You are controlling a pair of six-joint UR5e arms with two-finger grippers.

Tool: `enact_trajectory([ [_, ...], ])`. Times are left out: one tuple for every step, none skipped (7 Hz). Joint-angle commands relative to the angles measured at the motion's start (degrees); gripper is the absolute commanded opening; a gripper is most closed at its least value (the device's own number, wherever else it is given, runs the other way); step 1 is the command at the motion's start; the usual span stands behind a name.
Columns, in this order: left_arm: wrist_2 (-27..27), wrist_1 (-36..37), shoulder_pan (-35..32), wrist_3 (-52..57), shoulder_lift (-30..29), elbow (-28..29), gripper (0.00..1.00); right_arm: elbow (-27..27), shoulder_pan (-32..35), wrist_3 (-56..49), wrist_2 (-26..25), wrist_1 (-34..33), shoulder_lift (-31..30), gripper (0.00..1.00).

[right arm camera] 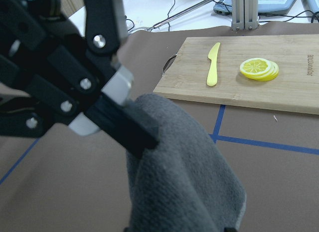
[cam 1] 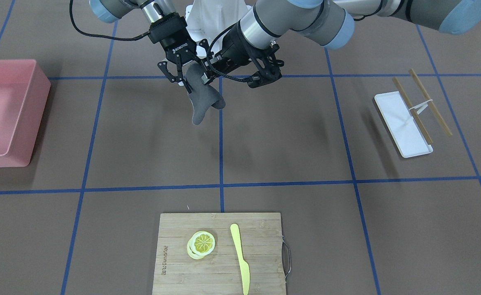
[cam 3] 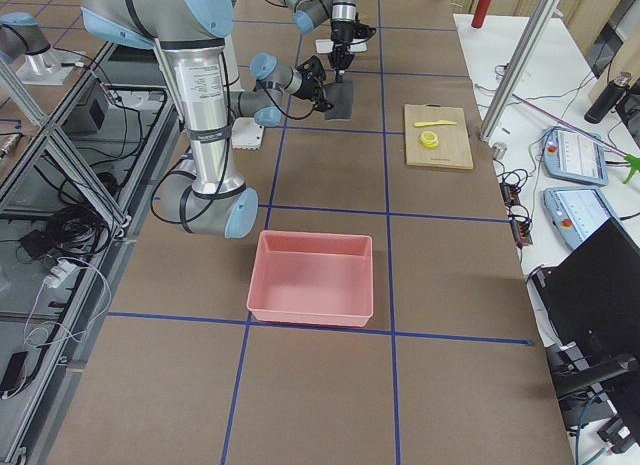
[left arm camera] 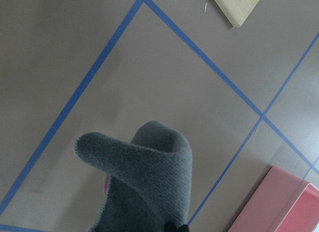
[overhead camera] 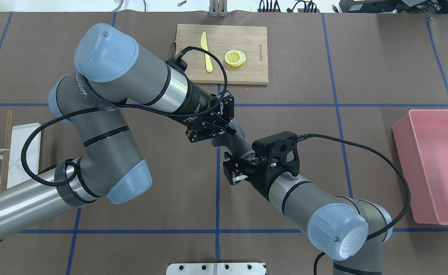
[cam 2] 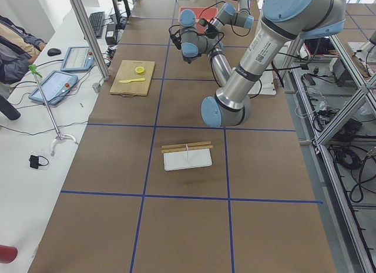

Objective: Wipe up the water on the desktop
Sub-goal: 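Grasp the grey cloth with the right gripper and release it from the left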

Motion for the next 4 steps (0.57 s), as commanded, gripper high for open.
enact_trajectory([
  [0.00,-0.02,0.96,-1.23,0.07,-0.45,0.00,0.35,-0.06,0.69,-0.17,0.16,0.11,0.03],
  [0.00,-0.02,0.97,-1.14,0.16,-0.37,0.00,0.44,-0.24,0.78,-0.17,0.34,0.11,0.00],
  [0.18,-0.11,0.88,-0.44,0.42,-0.37,0.42,1.14,-0.15,1.13,-0.17,0.52,0.02,0.00],
  [1.83,-0.11,-0.08,-0.35,0.51,-0.54,0.97,3.15,0.02,4.62,-0.17,0.08,-0.85,0.00],
])
